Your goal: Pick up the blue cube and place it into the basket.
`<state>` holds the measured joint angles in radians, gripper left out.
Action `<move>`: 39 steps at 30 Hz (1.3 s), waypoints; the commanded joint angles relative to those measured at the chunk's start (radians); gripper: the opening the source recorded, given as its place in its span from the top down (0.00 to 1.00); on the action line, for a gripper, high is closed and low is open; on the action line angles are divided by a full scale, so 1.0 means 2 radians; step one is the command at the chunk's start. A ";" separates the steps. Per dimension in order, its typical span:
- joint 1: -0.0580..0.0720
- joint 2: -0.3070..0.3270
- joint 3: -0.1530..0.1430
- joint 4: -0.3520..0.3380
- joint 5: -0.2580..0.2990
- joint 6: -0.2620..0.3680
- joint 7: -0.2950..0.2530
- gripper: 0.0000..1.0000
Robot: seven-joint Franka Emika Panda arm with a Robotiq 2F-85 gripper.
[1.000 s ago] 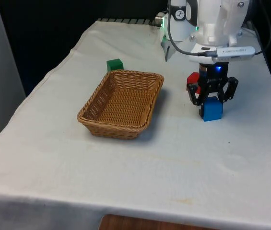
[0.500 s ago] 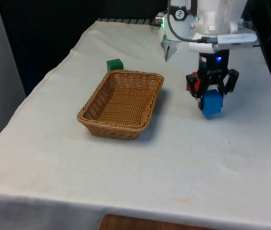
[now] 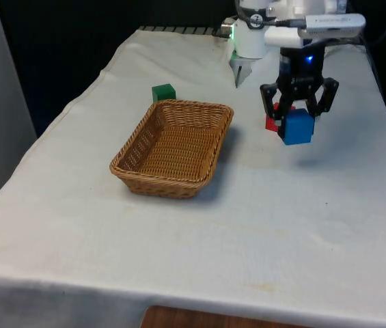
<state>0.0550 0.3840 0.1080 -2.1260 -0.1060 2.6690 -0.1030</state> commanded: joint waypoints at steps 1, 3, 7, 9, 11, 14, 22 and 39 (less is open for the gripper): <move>-0.003 -0.008 0.002 -0.001 0.004 -0.007 -0.004 1.00; -0.003 -0.010 0.002 -0.001 0.004 -0.009 -0.004 1.00; -0.005 -0.023 0.001 -0.001 0.004 -0.022 -0.005 1.00; -0.006 -0.028 0.000 -0.001 0.004 -0.026 -0.005 1.00; -0.005 -0.030 -0.002 0.000 0.000 -0.028 -0.002 1.00; -0.009 -0.036 0.000 0.001 0.004 -0.039 -0.006 1.00; -0.011 -0.039 -0.002 0.012 0.004 -0.067 -0.005 1.00; -0.018 -0.049 -0.022 0.017 0.005 -0.089 -0.021 1.00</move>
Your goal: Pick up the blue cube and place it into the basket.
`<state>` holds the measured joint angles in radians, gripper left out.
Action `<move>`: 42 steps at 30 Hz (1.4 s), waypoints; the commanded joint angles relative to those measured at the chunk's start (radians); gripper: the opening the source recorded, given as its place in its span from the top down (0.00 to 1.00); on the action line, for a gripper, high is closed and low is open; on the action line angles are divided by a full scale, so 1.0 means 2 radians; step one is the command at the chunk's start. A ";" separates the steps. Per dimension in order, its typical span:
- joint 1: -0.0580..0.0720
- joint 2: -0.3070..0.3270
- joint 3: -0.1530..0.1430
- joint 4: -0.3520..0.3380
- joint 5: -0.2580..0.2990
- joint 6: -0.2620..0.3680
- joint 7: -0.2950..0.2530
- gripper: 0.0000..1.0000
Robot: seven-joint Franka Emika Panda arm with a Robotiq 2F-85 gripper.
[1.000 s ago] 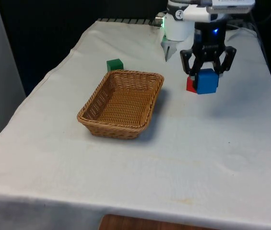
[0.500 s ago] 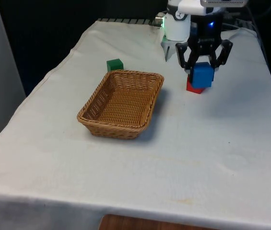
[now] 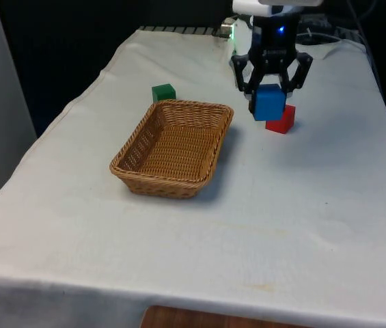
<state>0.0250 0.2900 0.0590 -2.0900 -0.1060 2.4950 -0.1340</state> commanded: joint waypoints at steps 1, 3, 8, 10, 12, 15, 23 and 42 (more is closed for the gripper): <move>-0.004 -0.002 0.000 -0.001 0.006 -0.002 -0.008 1.00; -0.004 -0.003 -0.006 -0.001 0.006 -0.002 -0.012 1.00; -0.005 -0.002 -0.013 -0.002 0.008 -0.001 -0.019 1.00; -0.007 -0.002 -0.017 -0.002 0.010 0.000 -0.023 1.00; -0.008 -0.003 -0.022 -0.003 0.011 0.001 -0.030 1.00; -0.005 -0.001 -0.030 -0.001 0.007 0.000 -0.029 1.00; -0.007 -0.001 -0.045 -0.003 0.014 0.000 -0.049 1.00; -0.017 0.010 -0.081 -0.006 0.063 0.017 -0.125 1.00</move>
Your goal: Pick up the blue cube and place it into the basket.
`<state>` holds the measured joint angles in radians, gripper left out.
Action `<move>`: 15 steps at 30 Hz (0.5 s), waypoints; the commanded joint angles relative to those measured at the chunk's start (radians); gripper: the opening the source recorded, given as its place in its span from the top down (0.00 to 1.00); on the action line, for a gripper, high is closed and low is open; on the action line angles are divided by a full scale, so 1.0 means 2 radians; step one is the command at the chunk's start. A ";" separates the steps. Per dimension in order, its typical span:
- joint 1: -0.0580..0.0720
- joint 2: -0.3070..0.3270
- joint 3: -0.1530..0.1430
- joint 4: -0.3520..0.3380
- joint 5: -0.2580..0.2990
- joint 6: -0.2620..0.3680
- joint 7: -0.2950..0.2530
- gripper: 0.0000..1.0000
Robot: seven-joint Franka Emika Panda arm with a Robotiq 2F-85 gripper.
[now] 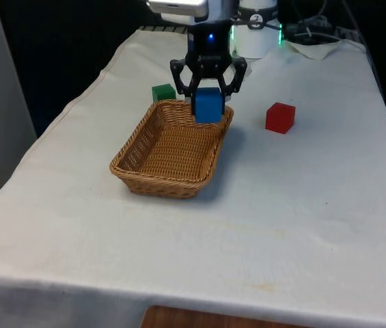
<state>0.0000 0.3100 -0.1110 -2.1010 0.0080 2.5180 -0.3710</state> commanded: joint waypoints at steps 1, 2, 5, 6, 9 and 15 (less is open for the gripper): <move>-0.005 0.002 0.001 0.000 0.008 0.006 -0.010 1.00; -0.005 0.003 -0.001 0.000 0.010 0.007 -0.013 1.00; -0.007 0.007 -0.007 0.001 0.016 0.010 -0.024 1.00; -0.007 0.010 -0.010 0.002 0.020 0.013 -0.031 1.00; -0.007 0.013 -0.015 0.003 0.025 0.014 -0.039 1.00; -0.009 0.021 -0.025 0.005 0.040 0.021 -0.060 1.00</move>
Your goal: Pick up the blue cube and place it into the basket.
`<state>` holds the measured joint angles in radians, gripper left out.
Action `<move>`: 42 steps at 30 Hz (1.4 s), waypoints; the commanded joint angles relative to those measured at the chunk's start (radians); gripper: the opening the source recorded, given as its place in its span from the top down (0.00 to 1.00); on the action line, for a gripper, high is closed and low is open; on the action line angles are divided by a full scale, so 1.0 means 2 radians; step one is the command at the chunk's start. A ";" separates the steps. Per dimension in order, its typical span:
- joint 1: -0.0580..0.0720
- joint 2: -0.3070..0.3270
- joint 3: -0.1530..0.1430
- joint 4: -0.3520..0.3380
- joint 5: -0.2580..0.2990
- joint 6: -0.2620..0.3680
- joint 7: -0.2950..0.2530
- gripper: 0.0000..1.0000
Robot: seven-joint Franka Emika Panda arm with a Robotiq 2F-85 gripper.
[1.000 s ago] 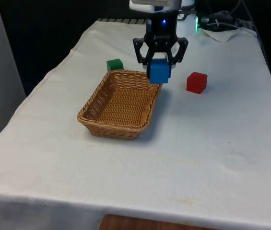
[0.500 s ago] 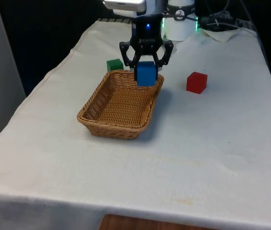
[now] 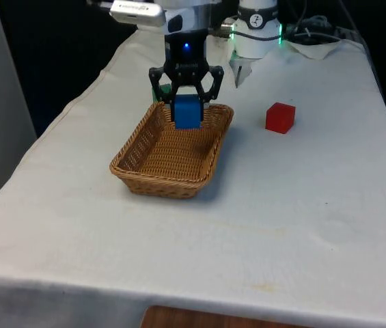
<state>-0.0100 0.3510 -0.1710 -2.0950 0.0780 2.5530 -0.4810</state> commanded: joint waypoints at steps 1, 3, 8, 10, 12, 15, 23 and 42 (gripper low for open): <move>-0.005 0.005 0.002 0.002 0.009 0.006 -0.011 1.00; -0.005 0.006 0.001 0.002 0.012 0.008 -0.013 1.00; -0.007 0.019 -0.005 0.005 0.019 0.021 -0.026 1.00; -0.003 0.019 -0.011 0.003 0.013 0.019 -0.019 1.00; -0.009 0.026 -0.008 0.007 0.022 0.026 -0.030 1.00; -0.009 0.032 -0.011 0.010 0.026 0.031 -0.036 1.00; -0.013 0.051 -0.015 0.014 0.037 0.053 -0.047 1.00; -0.017 0.090 -0.014 0.019 0.083 0.096 -0.079 1.00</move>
<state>-0.0280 0.5300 -0.2190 -2.0600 0.2280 2.7340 -0.6230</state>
